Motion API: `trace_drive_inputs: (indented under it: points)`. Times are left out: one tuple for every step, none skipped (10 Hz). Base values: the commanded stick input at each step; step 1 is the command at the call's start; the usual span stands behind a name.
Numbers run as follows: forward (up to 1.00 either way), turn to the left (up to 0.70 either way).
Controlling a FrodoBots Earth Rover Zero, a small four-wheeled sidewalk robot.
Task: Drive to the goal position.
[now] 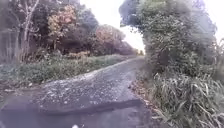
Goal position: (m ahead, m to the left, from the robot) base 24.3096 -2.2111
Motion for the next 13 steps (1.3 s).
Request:
trace_drive_inputs:
  points:
    - [0.45,0.00]
    - [0.45,0.00]
    - [0.45,0.00]
    - [0.45,0.00]
    - [0.45,0.00]
    - [0.45,0.00]
    - [0.45,0.00]
    - [0.45,0.00]
    - [0.45,0.00]
    - [0.45,0.00]
    - [0.45,0.00]
    - [0.45,0.00]
    - [0.45,0.00]
